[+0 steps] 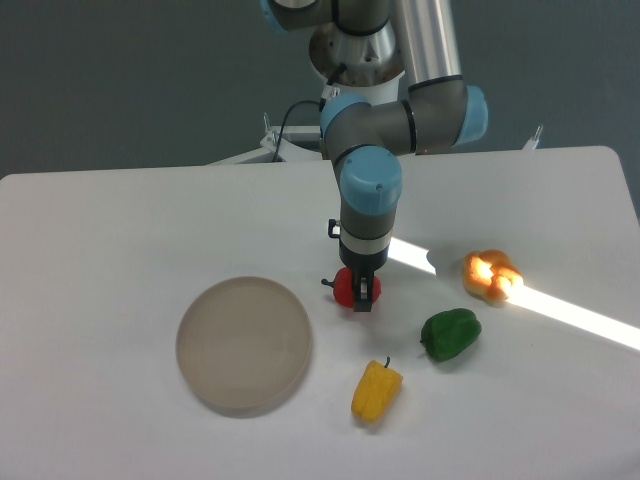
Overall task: Place the red pepper on the table
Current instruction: 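Open the gripper to release the red pepper on the table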
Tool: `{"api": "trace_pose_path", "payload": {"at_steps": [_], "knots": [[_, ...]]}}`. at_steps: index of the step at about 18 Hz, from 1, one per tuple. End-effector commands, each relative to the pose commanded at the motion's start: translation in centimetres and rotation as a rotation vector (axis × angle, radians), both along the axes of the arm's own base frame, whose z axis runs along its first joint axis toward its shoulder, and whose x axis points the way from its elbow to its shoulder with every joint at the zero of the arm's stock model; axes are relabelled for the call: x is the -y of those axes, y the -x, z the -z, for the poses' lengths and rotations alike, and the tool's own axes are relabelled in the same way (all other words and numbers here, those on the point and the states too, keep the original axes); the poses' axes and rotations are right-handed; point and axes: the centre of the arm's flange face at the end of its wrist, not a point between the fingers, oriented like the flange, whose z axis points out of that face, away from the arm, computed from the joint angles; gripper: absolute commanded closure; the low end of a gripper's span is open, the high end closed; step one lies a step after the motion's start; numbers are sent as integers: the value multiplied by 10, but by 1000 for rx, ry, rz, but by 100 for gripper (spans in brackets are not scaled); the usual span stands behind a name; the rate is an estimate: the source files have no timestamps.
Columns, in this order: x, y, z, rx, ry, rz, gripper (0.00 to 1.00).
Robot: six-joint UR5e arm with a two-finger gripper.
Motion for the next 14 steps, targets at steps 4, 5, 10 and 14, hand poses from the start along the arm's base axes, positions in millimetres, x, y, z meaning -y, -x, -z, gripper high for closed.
{"api": "trace_pose_path", "payload": {"at_steps": [4,5,10,14], "knots": [[0,0,2,1,3,1,32],[0,0,2,1,3,3,32],[0,0,6,6,9,1,30],[0,1,6,6,9,0,26]]}}
